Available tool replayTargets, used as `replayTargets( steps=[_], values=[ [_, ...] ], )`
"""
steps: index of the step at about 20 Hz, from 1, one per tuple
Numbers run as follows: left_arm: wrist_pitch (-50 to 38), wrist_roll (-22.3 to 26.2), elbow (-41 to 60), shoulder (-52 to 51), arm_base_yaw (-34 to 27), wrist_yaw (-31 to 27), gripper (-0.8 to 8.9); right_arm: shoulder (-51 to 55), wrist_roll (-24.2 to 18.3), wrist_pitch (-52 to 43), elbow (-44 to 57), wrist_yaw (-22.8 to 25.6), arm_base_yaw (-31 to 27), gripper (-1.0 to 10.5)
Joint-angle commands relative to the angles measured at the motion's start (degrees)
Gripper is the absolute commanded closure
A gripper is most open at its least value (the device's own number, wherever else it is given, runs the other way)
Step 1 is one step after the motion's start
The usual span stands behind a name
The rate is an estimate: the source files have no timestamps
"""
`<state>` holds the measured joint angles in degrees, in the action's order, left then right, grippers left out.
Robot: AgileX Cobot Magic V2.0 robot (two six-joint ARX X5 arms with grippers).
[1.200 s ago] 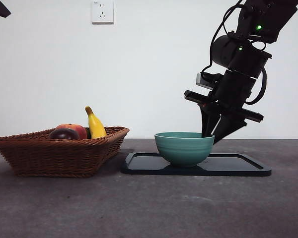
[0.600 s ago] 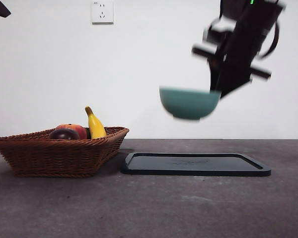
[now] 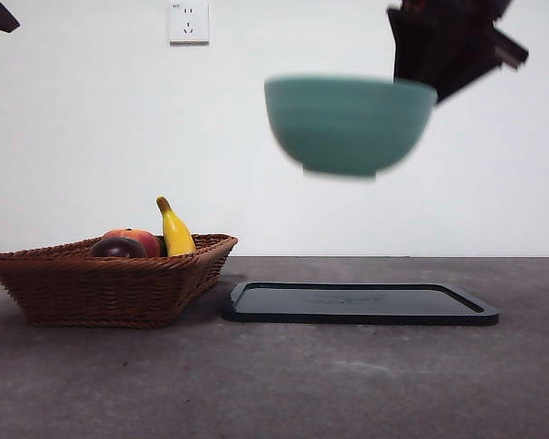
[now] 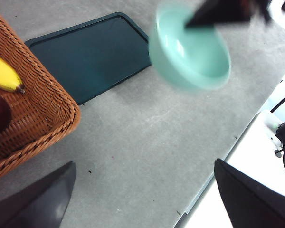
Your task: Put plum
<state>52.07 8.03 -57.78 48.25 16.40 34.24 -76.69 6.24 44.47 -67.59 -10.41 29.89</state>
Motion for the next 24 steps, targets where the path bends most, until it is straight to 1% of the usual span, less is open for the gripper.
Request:
replayTargets(
  steps=[1,4,7,10,17,21,22,24],
  values=[
    [-0.5,0.5,-0.8,0.3,0.2,0.1,3.46,-0.3,0.9,-3.4,4.6,0.2,2.1,9.4],
    [-0.5,0.5,-0.8,0.3,0.2,0.1,3.46,-0.5,2.8,-10.3,11.8,0.2,4.2,9.4],
    [-0.5,0.5,-0.8,0.3,0.2,0.1,3.46,-0.6,4.3,-15.5,16.7,0.6,4.7,9.4],
    [-0.5,0.5,-0.8,0.3,0.2,0.1,3.46,-2.2,4.2,-16.2,18.7,1.7,4.8,9.4],
    [-0.5,0.5,-0.8,0.3,0.2,0.1,3.46,-7.2,3.8,-17.9,19.4,1.7,4.9,9.4],
    [-0.5,0.5,-0.8,0.3,0.2,0.1,3.46,-7.4,3.8,-17.3,19.4,1.9,4.9,9.4],
    [-0.5,0.5,-0.8,0.3,0.2,0.1,3.46,-7.4,3.8,-16.9,19.4,1.9,4.9,9.2],
    [-0.5,0.5,-0.8,0.3,0.2,0.1,3.46,-7.4,3.8,-16.7,19.4,1.9,4.9,7.8]
  ],
)
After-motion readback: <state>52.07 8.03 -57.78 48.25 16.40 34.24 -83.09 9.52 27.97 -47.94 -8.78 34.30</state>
